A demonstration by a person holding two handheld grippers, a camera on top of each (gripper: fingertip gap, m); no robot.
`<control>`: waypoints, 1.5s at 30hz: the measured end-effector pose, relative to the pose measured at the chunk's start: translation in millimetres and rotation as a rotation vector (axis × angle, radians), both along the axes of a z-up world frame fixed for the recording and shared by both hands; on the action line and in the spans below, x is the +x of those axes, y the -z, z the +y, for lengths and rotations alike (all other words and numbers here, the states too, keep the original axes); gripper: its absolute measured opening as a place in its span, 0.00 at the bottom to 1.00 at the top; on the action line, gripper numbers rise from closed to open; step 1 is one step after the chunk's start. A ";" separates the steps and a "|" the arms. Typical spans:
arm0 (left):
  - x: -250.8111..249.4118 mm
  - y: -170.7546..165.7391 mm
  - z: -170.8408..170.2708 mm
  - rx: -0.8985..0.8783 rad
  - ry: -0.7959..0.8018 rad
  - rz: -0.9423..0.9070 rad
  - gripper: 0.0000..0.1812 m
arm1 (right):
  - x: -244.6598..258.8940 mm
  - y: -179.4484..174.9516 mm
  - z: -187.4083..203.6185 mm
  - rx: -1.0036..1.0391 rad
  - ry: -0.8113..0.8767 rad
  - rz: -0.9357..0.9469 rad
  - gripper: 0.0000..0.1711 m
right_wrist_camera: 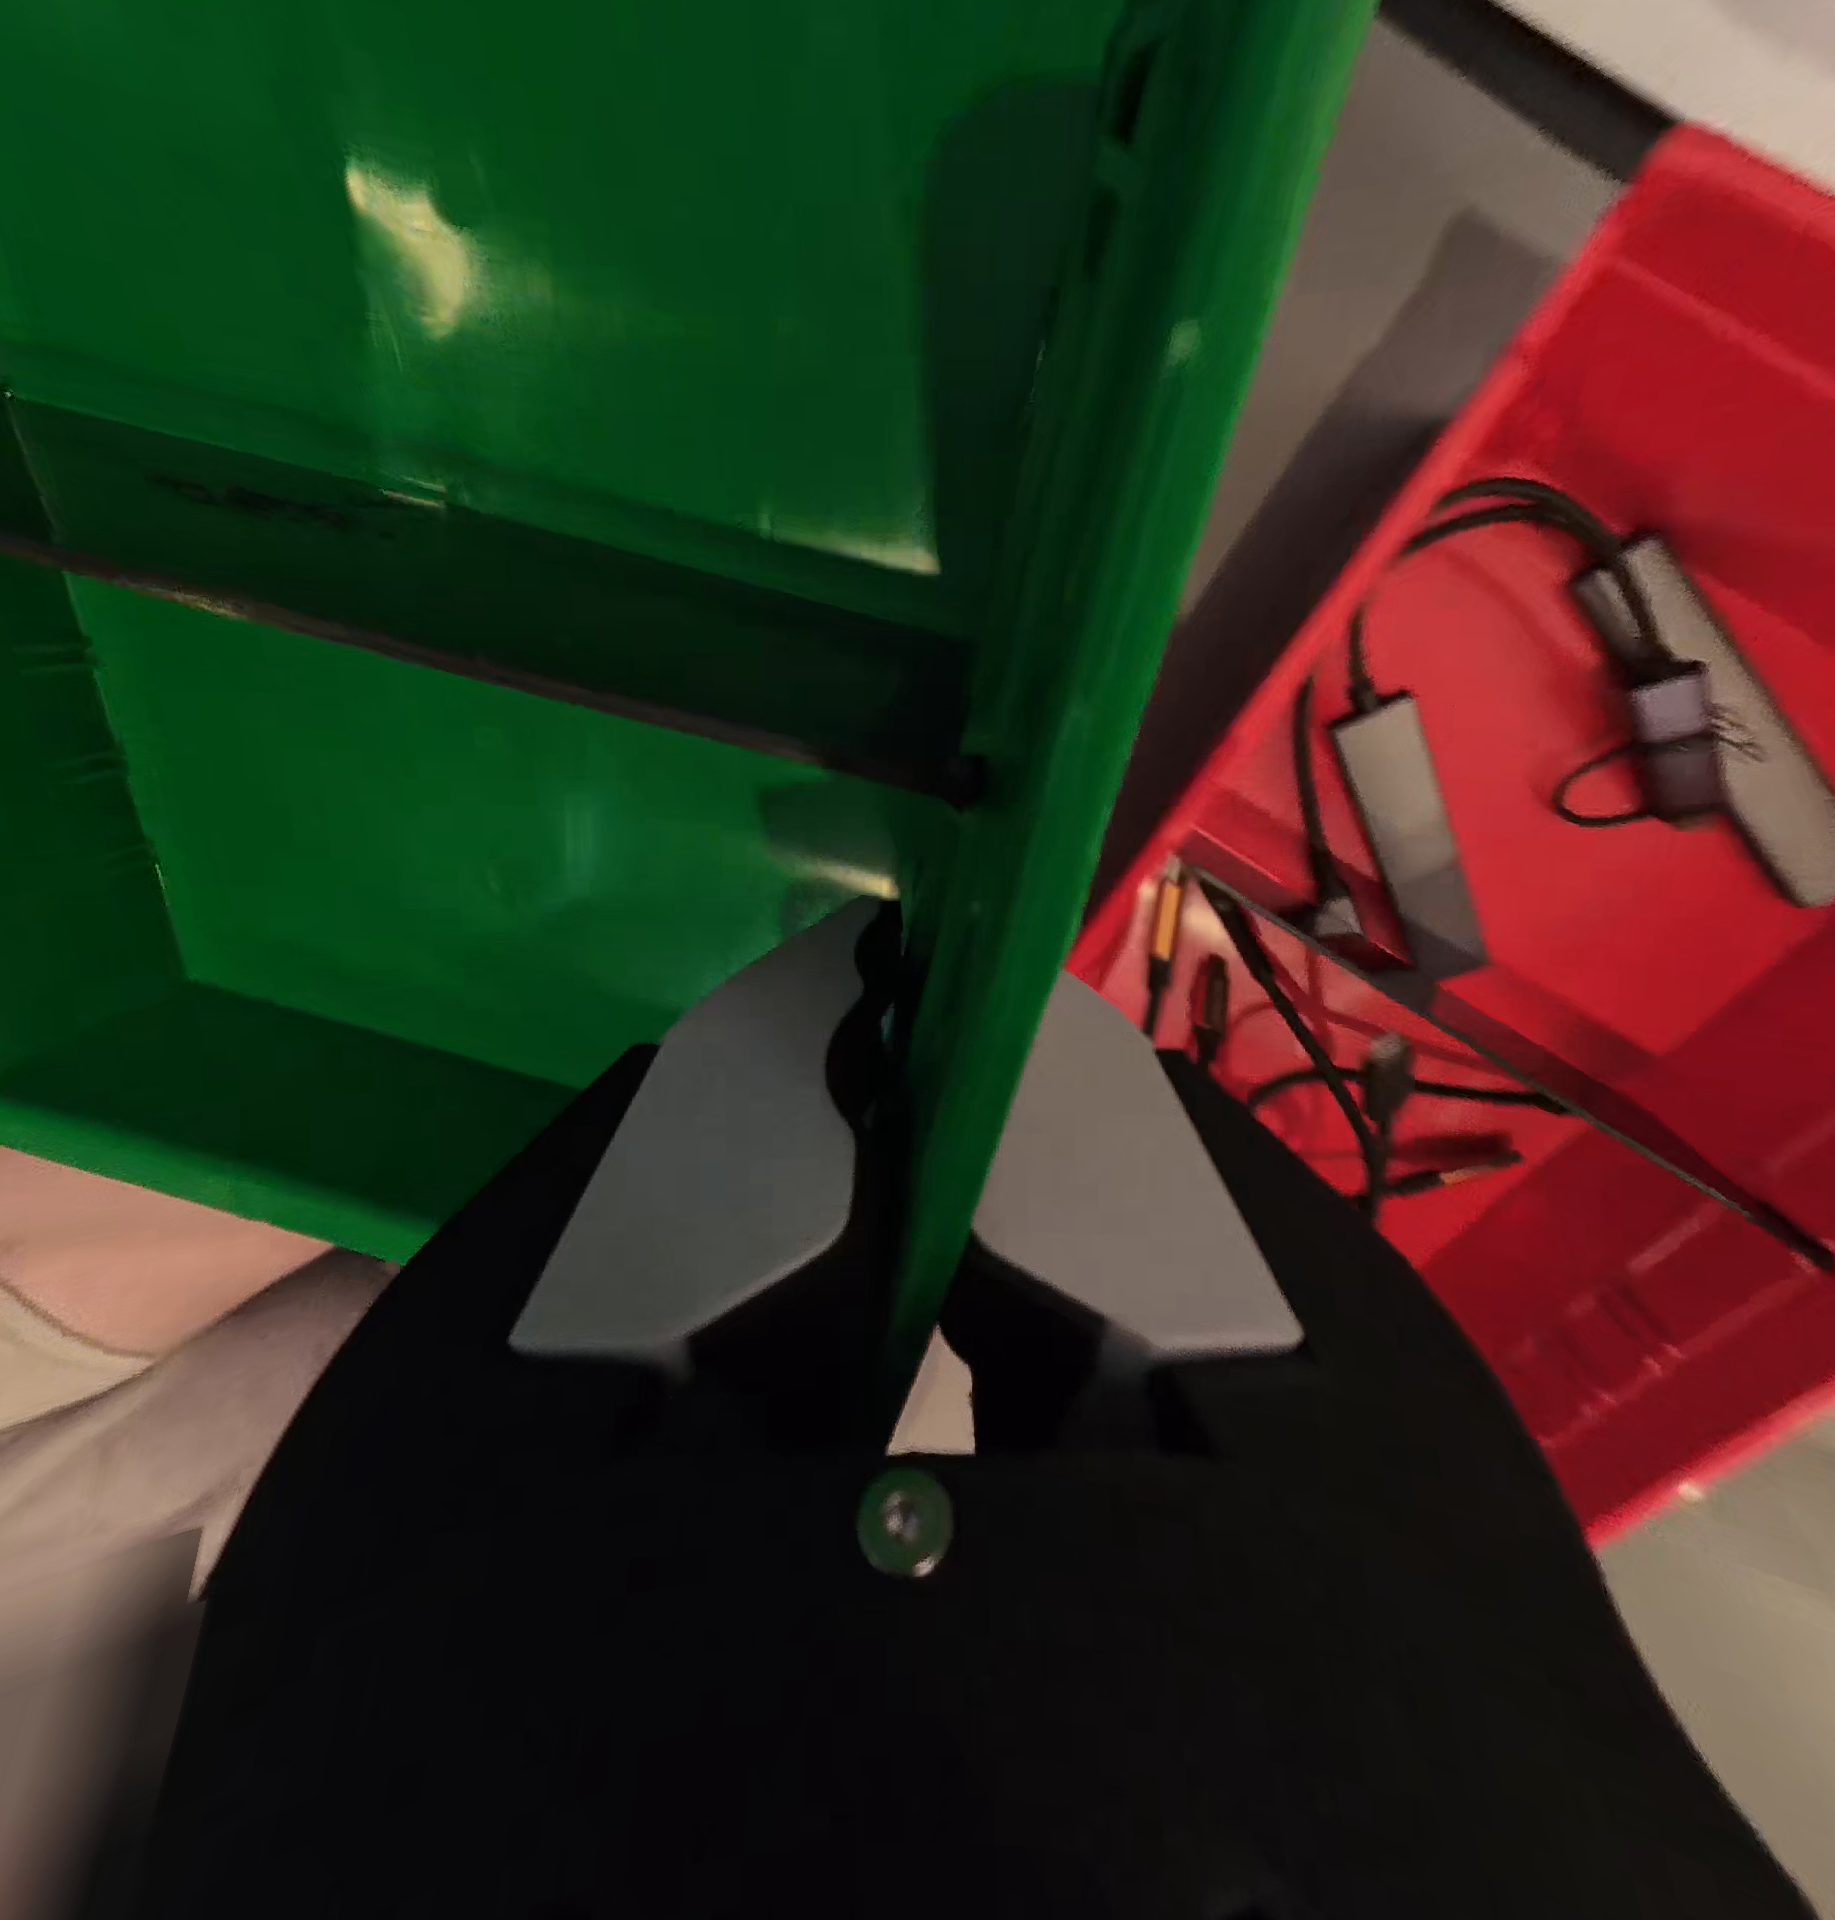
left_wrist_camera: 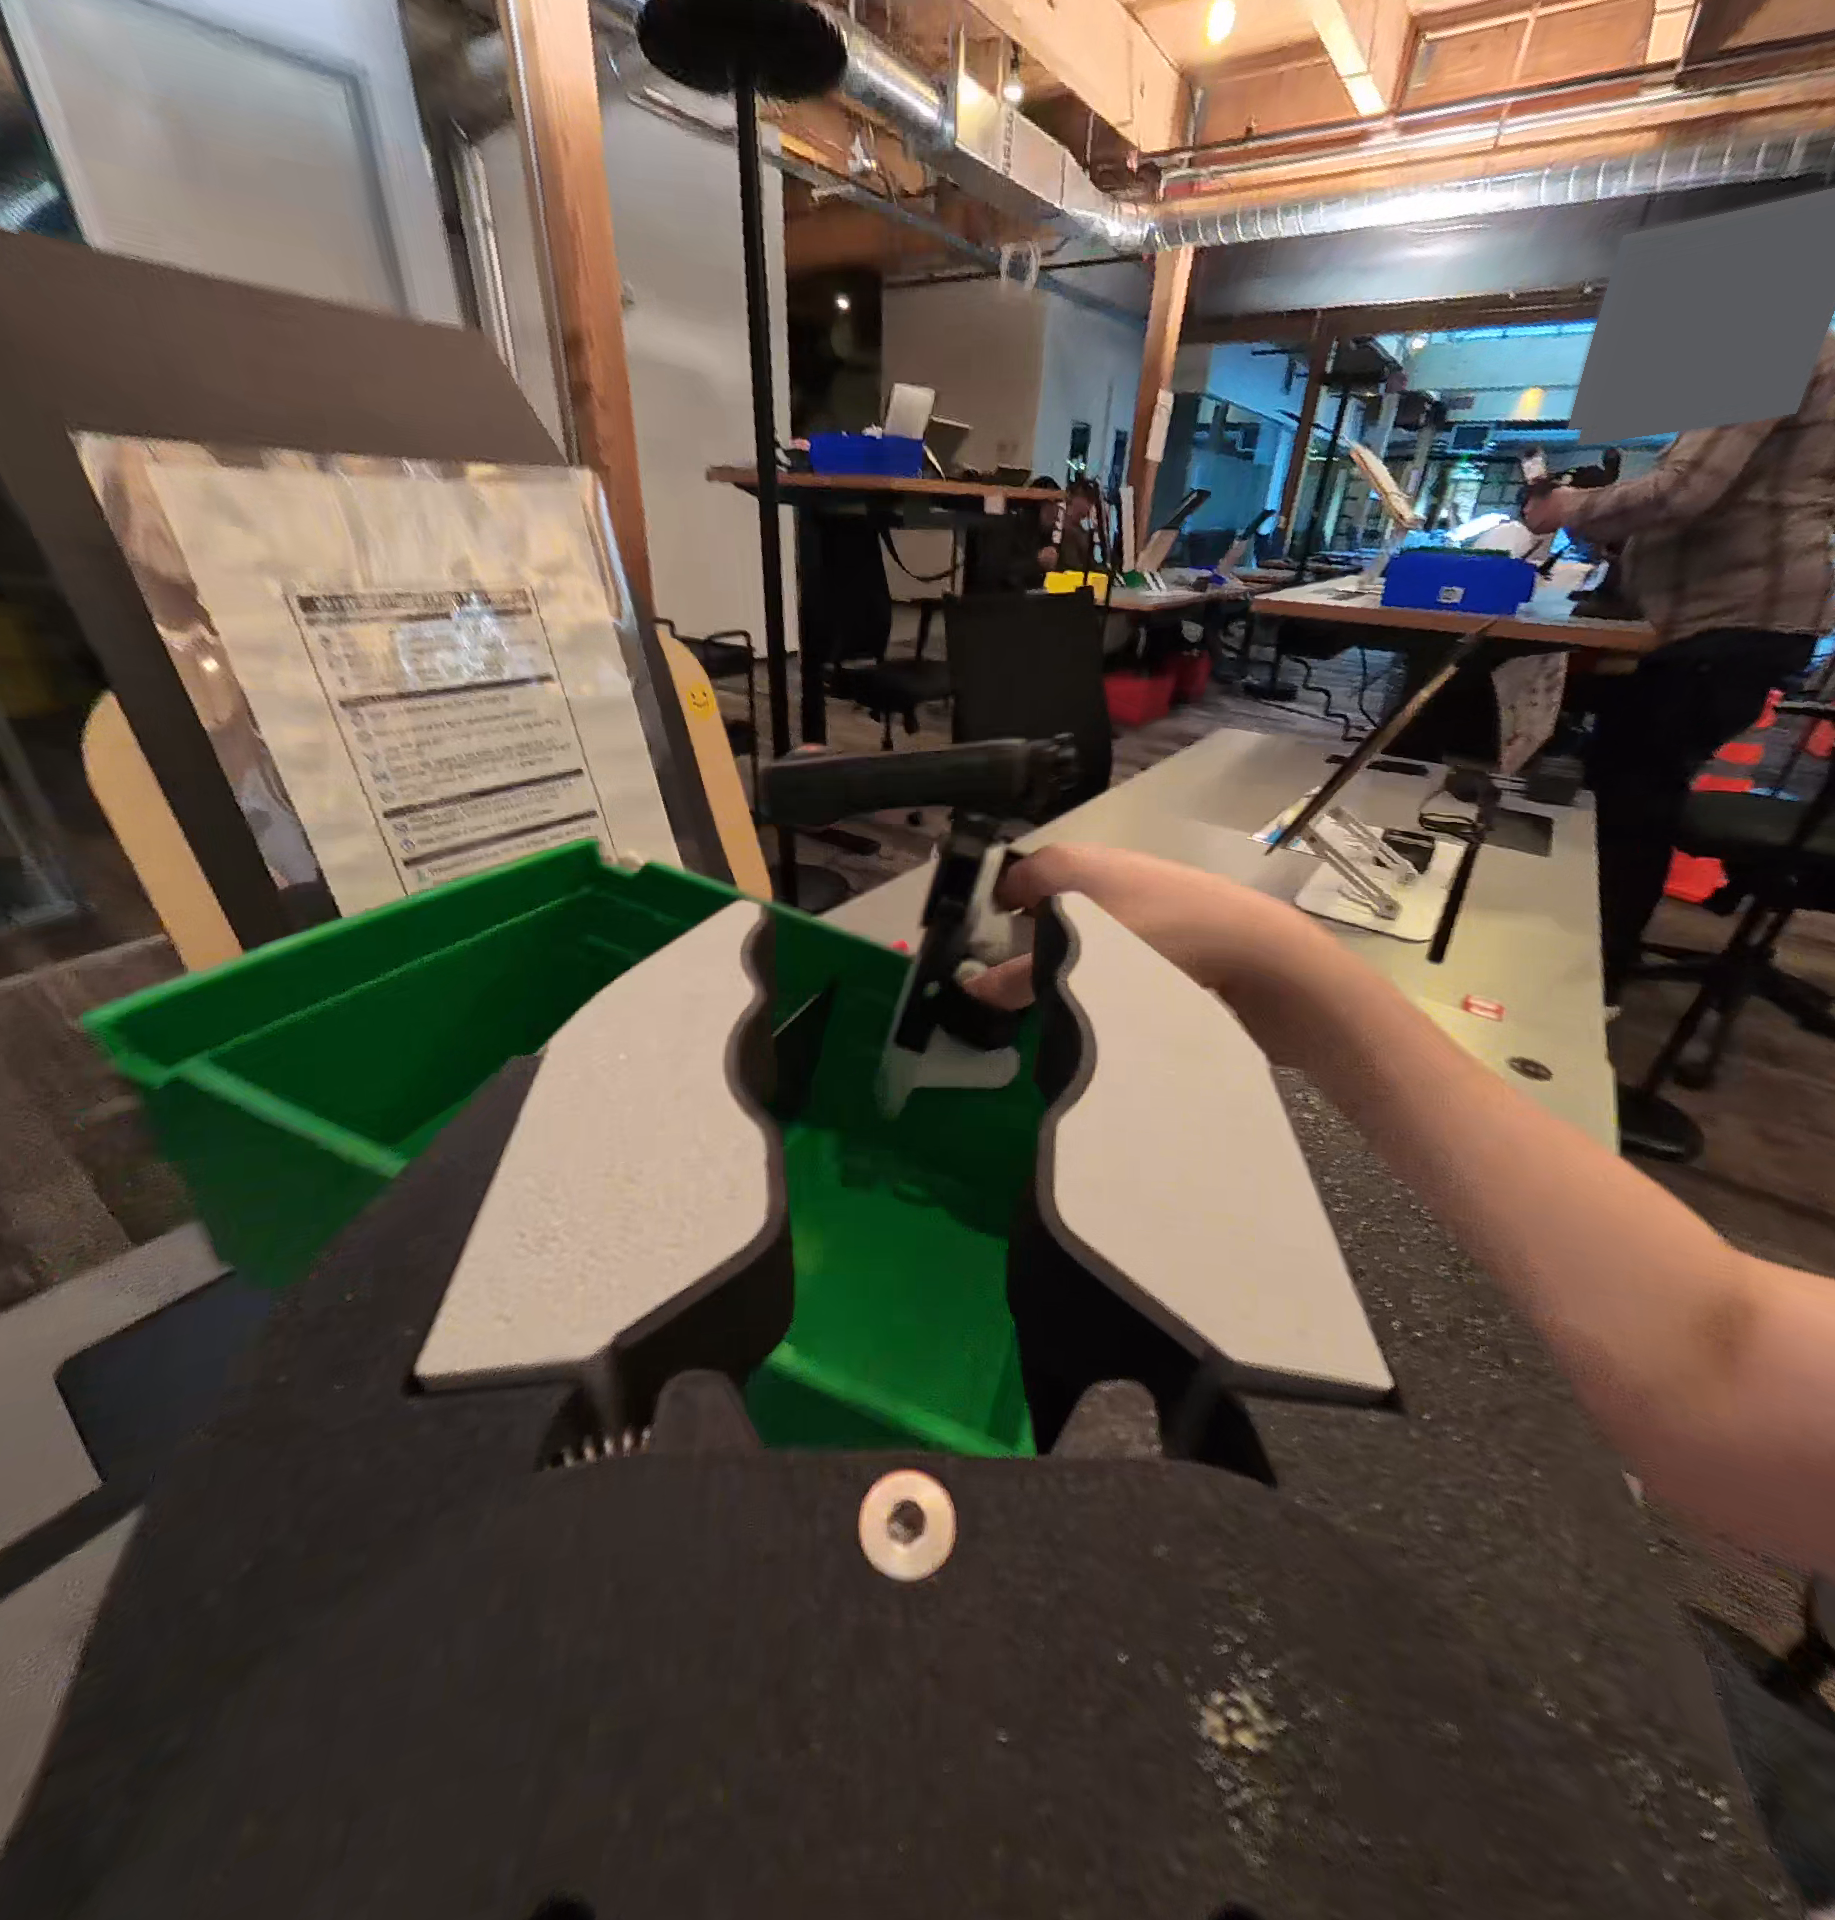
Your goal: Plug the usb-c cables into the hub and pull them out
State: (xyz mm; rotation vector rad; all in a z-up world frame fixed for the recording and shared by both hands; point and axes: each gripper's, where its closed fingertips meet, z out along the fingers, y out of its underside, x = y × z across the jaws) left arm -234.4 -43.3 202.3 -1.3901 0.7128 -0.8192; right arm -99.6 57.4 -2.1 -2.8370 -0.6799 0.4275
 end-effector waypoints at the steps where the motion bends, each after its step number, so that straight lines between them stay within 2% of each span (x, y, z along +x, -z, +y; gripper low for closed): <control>1: 1.6 -1.7 -1.2 0.013 -0.010 0.000 0.27 | 12.9 -9.6 -1.8 0.017 0.011 0.010 0.03; 5: 17.4 0.9 -6.0 -0.002 0.034 0.023 0.30 | 84.3 -32.3 -15.1 0.063 0.092 0.029 0.04; 11: 46.4 18.7 9.7 -0.064 0.023 0.126 0.30 | 218.4 -30.0 -53.6 0.052 0.292 0.003 0.03; 18: 97.8 48.1 14.7 -0.102 0.061 0.322 0.30 | 349.7 5.5 -82.6 -0.057 0.501 0.127 0.03; 24: 125.3 70.2 21.4 -0.140 0.079 0.428 0.31 | 432.2 59.8 -118.2 -0.155 0.743 0.125 0.03; 30: 138.1 117.3 65.6 -0.352 0.006 0.522 0.33 | 453.9 114.2 -141.2 -0.191 0.799 0.141 0.04; 35: 159.7 180.0 90.9 -0.556 0.003 0.696 0.32 | 459.2 118.9 -142.5 -0.229 0.707 0.026 0.05; 38: 166.2 222.6 92.0 -0.674 0.010 0.862 0.34 | 457.2 128.5 -141.2 -0.262 0.658 -0.007 0.04; 40: 164.8 248.9 84.8 -0.778 0.024 0.964 0.35 | 456.3 135.8 -139.2 -0.272 0.628 -0.023 0.08; 42: 162.1 267.7 81.1 -0.840 0.019 1.056 0.36 | 458.2 139.1 -134.7 -0.267 0.628 -0.042 0.08; 45: 166.3 284.9 79.1 -0.890 0.032 1.100 0.34 | 455.6 140.3 -126.2 -0.261 0.631 -0.024 0.08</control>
